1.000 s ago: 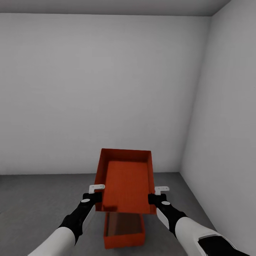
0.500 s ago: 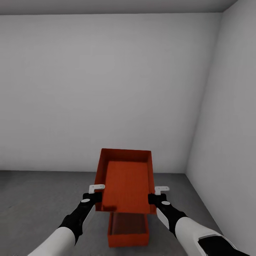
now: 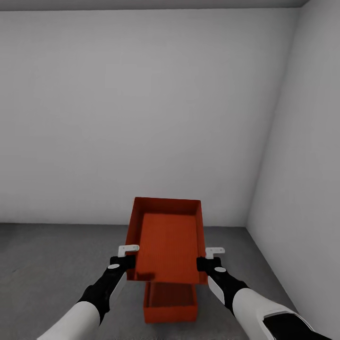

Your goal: Move the two storage containers from the living room to the garage. In the garage, place one container on the floor and stack the other container on top of it (either order is fine).

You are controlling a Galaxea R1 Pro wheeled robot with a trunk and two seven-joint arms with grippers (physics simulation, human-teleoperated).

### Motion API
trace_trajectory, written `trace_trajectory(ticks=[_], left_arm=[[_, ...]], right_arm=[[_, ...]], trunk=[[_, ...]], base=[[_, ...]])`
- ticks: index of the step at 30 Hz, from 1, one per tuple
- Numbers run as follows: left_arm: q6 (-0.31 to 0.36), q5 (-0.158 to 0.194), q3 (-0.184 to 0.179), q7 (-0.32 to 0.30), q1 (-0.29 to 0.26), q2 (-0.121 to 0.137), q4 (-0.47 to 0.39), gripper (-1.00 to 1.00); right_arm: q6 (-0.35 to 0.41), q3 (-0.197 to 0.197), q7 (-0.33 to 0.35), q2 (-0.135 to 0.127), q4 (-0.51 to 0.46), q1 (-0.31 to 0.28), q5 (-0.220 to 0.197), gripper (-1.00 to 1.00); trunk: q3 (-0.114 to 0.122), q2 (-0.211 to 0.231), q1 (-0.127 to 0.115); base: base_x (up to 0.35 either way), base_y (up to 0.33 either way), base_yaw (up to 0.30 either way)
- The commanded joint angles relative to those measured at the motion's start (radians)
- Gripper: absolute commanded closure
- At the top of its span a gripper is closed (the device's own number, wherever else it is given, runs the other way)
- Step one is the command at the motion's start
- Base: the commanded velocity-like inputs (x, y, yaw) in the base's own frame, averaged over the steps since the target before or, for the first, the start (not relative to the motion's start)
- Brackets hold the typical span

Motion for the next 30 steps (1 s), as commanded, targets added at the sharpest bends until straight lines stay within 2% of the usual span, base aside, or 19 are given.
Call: trace_trajectory(ticks=[1, 30], left_arm=[[0.008, 0.068, 0.014, 0.053, -0.001, 0.0, -0.001, 1.0], [0.008, 0.068, 0.014, 0.053, -0.001, 0.0, -0.001, 1.0]], right_arm=[[-0.041, -0.034, -0.078, 0.0, -0.002, -0.001, 0.001, 1.0], [-0.044, -0.034, -0.079, 0.0, -0.002, -0.001, 0.001, 1.0]], trunk=[[-0.003, -0.001, 0.0], [-0.05, -0.001, 0.0]], base=[[0.0, 0.0, 0.0], [0.0, 0.0, 0.0]])
